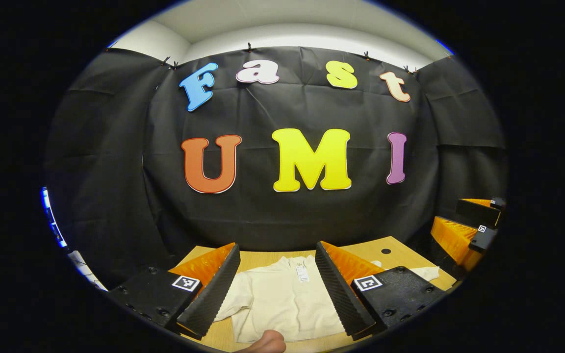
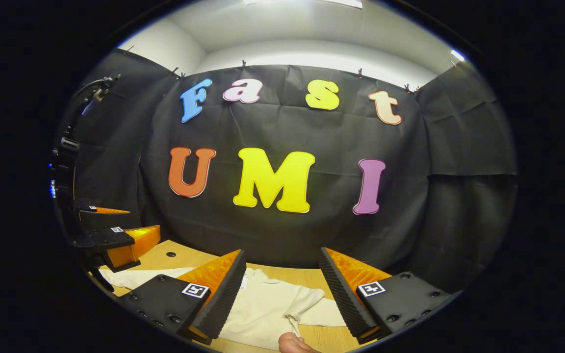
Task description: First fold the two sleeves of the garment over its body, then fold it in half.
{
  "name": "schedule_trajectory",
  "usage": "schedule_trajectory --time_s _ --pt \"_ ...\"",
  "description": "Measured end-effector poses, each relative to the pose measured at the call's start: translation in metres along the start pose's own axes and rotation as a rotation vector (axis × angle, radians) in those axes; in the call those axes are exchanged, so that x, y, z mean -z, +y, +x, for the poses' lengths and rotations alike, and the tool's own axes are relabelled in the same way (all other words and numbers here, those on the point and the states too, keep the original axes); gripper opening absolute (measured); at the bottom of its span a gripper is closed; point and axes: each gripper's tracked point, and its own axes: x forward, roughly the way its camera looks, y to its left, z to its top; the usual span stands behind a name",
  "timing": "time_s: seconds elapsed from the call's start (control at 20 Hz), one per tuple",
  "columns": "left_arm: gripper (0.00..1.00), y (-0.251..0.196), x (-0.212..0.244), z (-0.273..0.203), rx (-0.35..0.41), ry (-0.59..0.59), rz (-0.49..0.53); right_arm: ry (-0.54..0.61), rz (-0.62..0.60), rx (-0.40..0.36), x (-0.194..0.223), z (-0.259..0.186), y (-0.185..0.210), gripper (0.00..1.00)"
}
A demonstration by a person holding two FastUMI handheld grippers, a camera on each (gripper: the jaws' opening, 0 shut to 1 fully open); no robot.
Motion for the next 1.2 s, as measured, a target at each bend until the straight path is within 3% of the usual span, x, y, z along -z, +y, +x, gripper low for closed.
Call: schedule_trajectory --time_s 0.2,0.5,0.7,0.85,1.05,1.2 --pt "0.98 -0.003 -0.002 -0.002 -0.011 -0.001 -0.002 0.028 0.009 0.109 0.016 0.023 -0.052 0.94" --pt "0.98 -0.005 0.004 -0.006 -0.074 0.021 -0.011 0.113 -0.062 0.316 0.09 0.07 -0.181 0.95" --pt "0.98 -0.006 0.003 -0.015 -0.155 0.022 -0.017 0.274 -0.068 0.434 0.174 0.085 -0.274 0.95" --pt "0.98 -0.016 0.004 -0.023 -0.202 0.024 -0.008 0.449 -0.029 0.477 0.252 0.095 -0.331 0.95" --pt "0.97 -0.026 -0.006 -0.032 -0.252 -0.003 0.007 0.687 0.093 0.491 0.345 0.108 -0.367 0.95" --pt "0.98 -0.041 -0.005 -0.034 -0.238 -0.004 -0.005 0.887 0.167 0.484 0.394 0.101 -0.371 0.95"
